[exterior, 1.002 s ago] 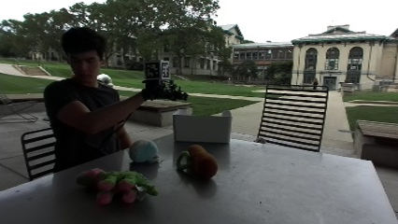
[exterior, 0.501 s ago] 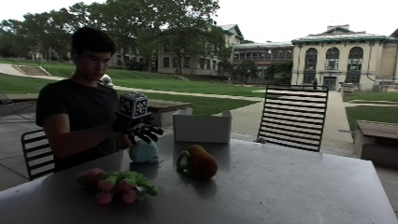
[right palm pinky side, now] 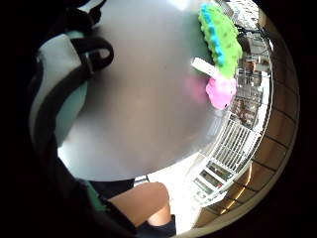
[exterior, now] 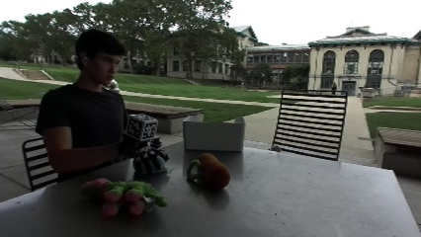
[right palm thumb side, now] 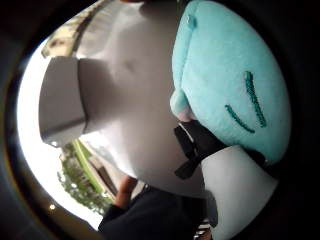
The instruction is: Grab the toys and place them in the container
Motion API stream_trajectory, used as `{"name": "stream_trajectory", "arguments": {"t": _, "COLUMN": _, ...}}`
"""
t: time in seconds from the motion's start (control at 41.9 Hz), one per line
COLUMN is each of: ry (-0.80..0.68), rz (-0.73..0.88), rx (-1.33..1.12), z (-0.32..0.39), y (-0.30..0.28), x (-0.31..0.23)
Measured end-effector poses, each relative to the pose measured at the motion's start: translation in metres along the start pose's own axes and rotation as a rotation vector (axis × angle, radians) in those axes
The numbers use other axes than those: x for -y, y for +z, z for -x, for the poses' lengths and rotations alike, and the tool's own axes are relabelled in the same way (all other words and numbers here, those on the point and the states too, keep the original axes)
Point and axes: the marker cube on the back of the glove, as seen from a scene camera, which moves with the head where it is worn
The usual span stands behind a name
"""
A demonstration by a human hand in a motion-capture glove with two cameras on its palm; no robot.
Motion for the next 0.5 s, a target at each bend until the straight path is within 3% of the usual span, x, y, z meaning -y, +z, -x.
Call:
{"name": "stream_trajectory", "arguments": {"t": 0.215, "ry": 0.011, "rz": -0.268, "rx": -0.067, "z": 0.000, "y": -0.008, "x": 0.011}}
{"name": "stream_trajectory", "arguments": {"t": 0.31, "ry": -0.028, "rz": -0.203, "rx": 0.056, "z": -0.004, "y": -0.023, "x": 0.018}}
{"name": "stream_trajectory", "arguments": {"t": 0.406, "ry": -0.030, "rz": -0.157, "rx": 0.127, "z": -0.007, "y": -0.056, "x": 0.021}}
{"name": "stream_trajectory", "arguments": {"t": 0.501, "ry": -0.051, "rz": -0.277, "rx": 0.110, "z": 0.002, "y": -0.129, "x": 0.018}}
